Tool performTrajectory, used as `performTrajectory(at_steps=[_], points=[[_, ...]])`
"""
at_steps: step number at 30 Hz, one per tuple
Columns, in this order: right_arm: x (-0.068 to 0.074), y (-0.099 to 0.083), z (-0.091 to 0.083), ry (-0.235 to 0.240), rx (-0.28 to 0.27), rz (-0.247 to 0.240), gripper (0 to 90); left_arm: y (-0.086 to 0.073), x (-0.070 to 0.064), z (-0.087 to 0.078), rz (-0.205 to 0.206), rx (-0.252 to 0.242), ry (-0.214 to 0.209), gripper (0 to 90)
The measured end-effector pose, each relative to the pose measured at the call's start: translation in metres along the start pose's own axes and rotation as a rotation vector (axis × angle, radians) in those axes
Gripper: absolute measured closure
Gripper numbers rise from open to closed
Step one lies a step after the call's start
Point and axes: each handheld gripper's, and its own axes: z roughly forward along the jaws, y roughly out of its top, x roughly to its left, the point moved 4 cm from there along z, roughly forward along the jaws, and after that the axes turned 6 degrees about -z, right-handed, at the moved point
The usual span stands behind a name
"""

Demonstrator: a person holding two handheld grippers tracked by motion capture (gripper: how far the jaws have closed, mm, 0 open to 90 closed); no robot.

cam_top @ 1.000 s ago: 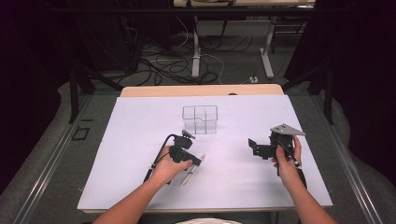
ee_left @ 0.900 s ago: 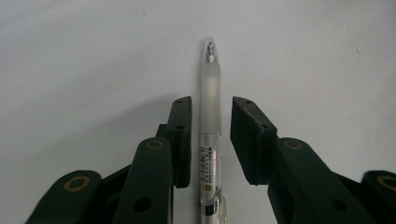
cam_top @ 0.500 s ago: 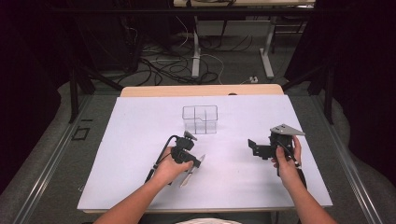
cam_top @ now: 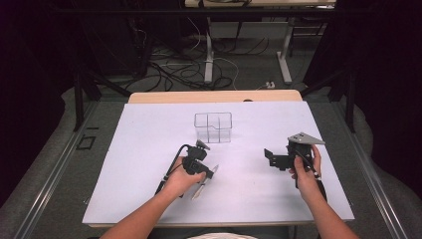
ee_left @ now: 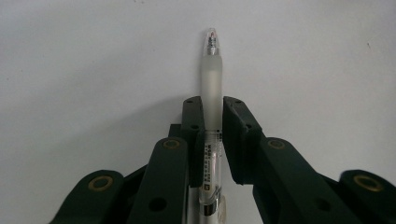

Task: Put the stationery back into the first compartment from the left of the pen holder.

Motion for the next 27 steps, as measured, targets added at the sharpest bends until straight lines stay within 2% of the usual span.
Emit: performTrajectory(at_steps=[11, 24, 27], points=[[-0.001, 0.000, 0.000, 0.002, 0.002, -0.004, 0.0, 0.000, -0.001, 0.000, -0.005, 0.001, 0.010, 79.5], [-0.001, -0.001, 0.000, -0.002, 0.007, -0.005, 0.0, 0.002, 0.002, -0.010, -0.006, -0.037, 0.000, 79.6], [-0.001, -0.001, 0.000, 0.003, 0.003, -0.008, 0.0, 0.002, 0.001, -0.012, -0.006, -0.060, -0.006, 79.7]])
